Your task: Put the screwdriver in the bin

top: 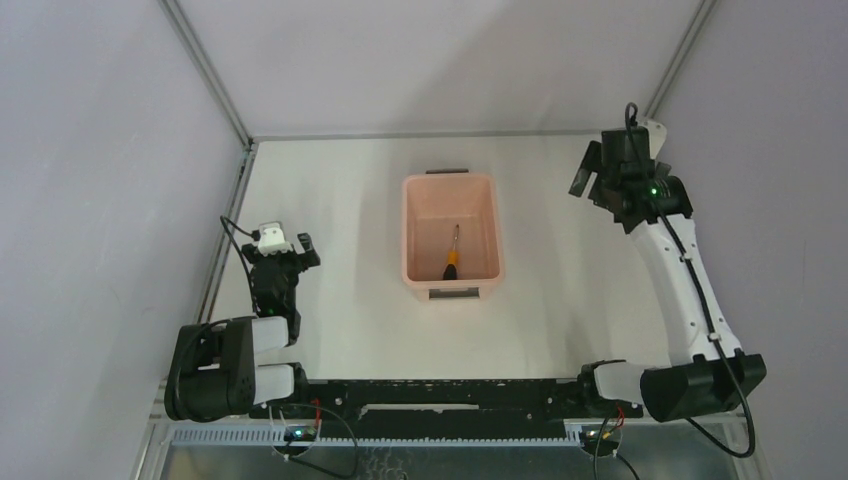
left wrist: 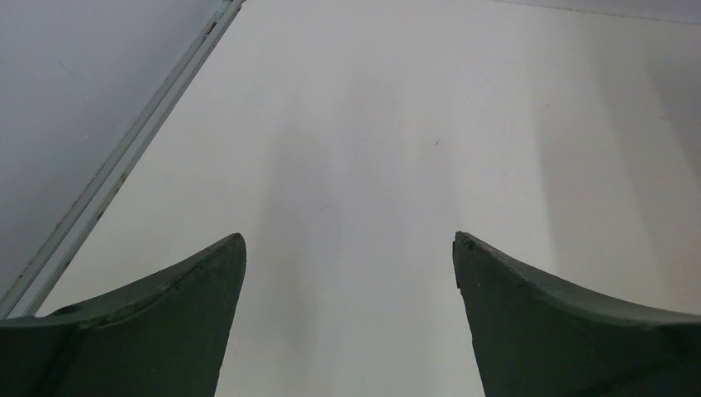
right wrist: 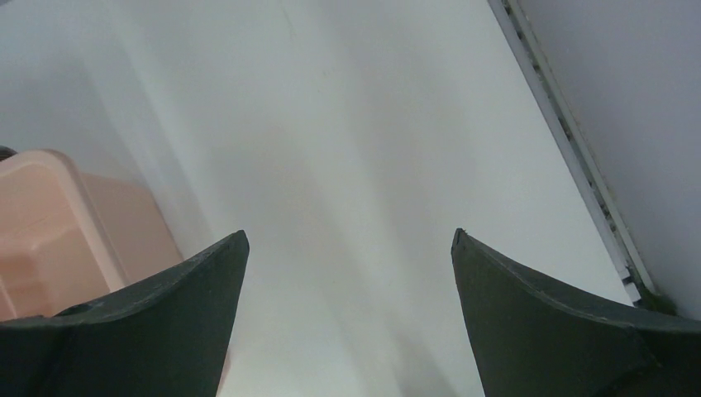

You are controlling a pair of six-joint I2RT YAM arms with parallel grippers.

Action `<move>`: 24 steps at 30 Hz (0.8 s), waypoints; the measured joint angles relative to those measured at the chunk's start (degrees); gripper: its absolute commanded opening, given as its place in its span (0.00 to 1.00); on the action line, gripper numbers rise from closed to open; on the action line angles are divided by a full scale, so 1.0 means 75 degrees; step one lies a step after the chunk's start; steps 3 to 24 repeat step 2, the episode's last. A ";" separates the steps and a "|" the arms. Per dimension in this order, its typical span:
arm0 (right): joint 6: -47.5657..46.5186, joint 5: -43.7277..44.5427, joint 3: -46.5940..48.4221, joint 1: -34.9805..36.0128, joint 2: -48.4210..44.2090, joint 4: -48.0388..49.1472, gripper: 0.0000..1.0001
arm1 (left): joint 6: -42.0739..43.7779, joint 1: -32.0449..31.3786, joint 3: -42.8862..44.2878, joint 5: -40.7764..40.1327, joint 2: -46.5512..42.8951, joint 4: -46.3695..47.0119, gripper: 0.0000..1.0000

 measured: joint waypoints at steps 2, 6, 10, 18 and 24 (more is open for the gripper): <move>-0.0067 -0.0064 0.0000 -0.0012 -0.0079 0.0058 1.00 | 0.0000 0.0000 0.0000 0.0000 0.0000 0.0000 1.00; -0.0067 -0.0064 0.0000 -0.0012 -0.0079 0.0058 1.00 | 0.0000 0.0000 0.0000 0.0000 0.0000 0.0000 1.00; -0.0067 -0.0064 0.0000 -0.0012 -0.0079 0.0058 1.00 | 0.0000 0.0000 0.0000 0.0000 0.0000 0.0000 1.00; -0.0067 -0.0064 0.0000 -0.0012 -0.0079 0.0058 1.00 | 0.0000 0.0000 0.0000 0.0000 0.0000 0.0000 1.00; -0.0067 -0.0064 0.0000 -0.0012 -0.0079 0.0058 1.00 | 0.0000 0.0000 0.0000 0.0000 0.0000 0.0000 1.00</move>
